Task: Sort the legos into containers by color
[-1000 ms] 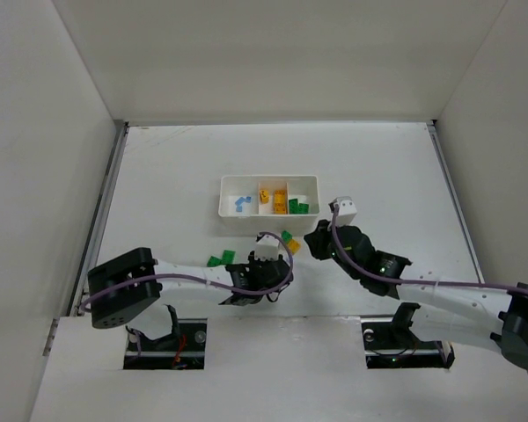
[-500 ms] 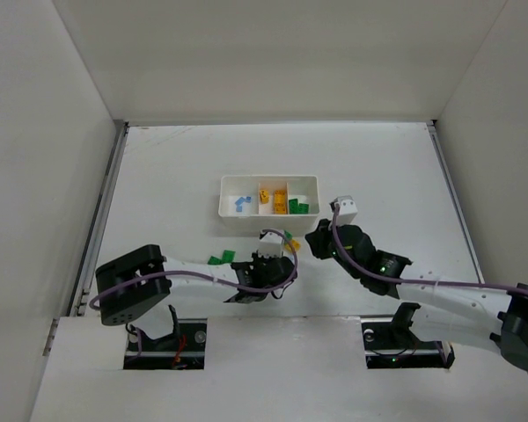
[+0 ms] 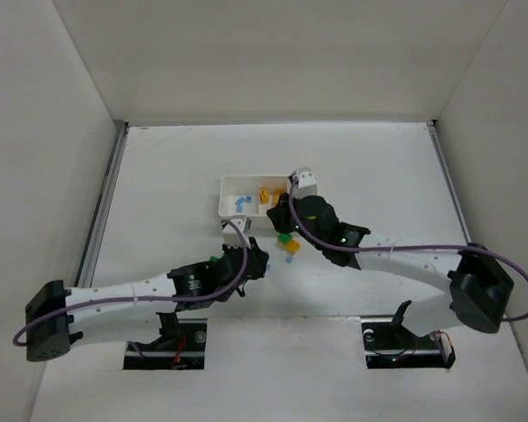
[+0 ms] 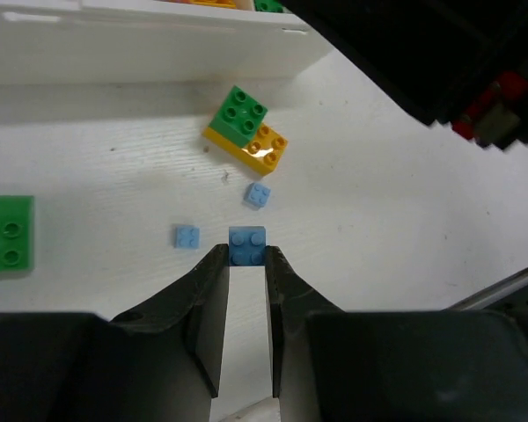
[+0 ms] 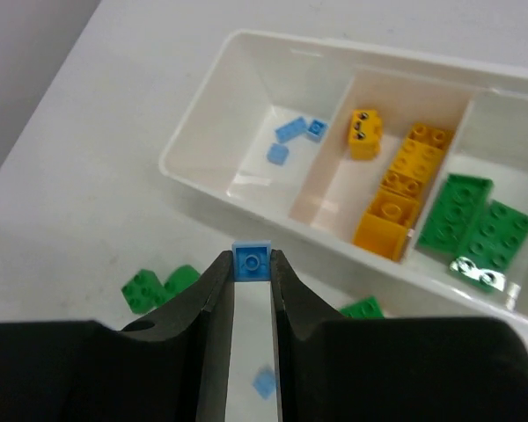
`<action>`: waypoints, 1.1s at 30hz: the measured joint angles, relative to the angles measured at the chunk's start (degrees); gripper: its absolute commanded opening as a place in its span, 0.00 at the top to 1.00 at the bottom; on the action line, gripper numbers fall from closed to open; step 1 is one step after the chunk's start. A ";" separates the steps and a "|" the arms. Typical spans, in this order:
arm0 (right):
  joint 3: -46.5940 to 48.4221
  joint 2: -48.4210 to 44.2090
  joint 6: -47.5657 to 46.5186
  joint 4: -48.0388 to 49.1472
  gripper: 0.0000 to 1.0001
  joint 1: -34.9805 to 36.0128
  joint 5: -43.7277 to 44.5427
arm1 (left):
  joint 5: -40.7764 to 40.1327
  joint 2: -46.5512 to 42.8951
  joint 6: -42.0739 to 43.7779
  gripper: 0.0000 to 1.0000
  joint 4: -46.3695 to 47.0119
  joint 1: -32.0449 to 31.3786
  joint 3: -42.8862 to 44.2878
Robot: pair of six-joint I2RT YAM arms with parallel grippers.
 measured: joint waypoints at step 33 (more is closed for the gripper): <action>-0.87 7.82 0.02 6.32 0.63 -2.19 0.96 | 10.32 14.21 12.00 0.85 7.74 31.91 9.05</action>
